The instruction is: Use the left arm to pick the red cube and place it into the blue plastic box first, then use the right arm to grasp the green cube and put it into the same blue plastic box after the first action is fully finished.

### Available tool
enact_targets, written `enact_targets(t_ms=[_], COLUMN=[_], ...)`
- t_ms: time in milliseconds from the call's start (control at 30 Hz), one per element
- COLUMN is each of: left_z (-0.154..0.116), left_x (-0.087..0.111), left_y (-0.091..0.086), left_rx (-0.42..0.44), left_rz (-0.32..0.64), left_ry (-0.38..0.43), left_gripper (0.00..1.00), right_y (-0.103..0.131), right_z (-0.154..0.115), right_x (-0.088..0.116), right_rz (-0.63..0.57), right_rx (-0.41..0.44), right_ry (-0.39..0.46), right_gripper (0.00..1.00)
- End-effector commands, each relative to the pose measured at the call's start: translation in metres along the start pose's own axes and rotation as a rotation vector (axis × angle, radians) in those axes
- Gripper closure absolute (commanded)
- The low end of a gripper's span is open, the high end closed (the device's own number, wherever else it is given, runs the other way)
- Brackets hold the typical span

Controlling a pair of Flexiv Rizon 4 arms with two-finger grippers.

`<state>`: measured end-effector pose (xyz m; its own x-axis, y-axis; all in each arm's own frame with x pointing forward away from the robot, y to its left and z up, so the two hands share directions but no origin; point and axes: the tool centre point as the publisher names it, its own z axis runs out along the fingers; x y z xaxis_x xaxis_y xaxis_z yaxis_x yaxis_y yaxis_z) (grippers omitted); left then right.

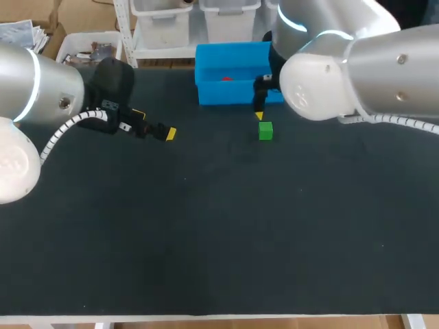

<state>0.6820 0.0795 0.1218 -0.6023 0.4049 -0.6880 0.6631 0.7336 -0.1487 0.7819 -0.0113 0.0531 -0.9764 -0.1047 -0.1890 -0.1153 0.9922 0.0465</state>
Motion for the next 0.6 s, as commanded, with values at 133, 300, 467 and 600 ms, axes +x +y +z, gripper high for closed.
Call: enact_targets(t_ms=[133, 300, 467, 600], left_z=[-0.001, -0.001, -0.001, -0.001], left_x=[0.002, 0.002, 0.002, 0.002], left_y=[0.002, 0.002, 0.002, 0.002], left_rx=[0.011, 0.011, 0.011, 0.011], left_rz=[0.003, 0.003, 0.003, 0.003], left_ry=[-0.007, -0.007, -0.007, -0.007], left_gripper=[0.0, 0.0, 0.0, 0.0], right_y=[0.009, 0.01, 0.009, 0.009], right_z=[0.018, 0.027, 0.039, 0.045], right_x=[-0.013, -0.015, -0.016, -0.015], right_rz=[-0.01, -0.018, -0.021, -0.022], right_rx=[0.002, 0.007, 0.011, 0.013], right_ry=[0.03, 0.033, 0.034, 0.032], right_gripper=[0.0, 0.0, 0.0, 0.0])
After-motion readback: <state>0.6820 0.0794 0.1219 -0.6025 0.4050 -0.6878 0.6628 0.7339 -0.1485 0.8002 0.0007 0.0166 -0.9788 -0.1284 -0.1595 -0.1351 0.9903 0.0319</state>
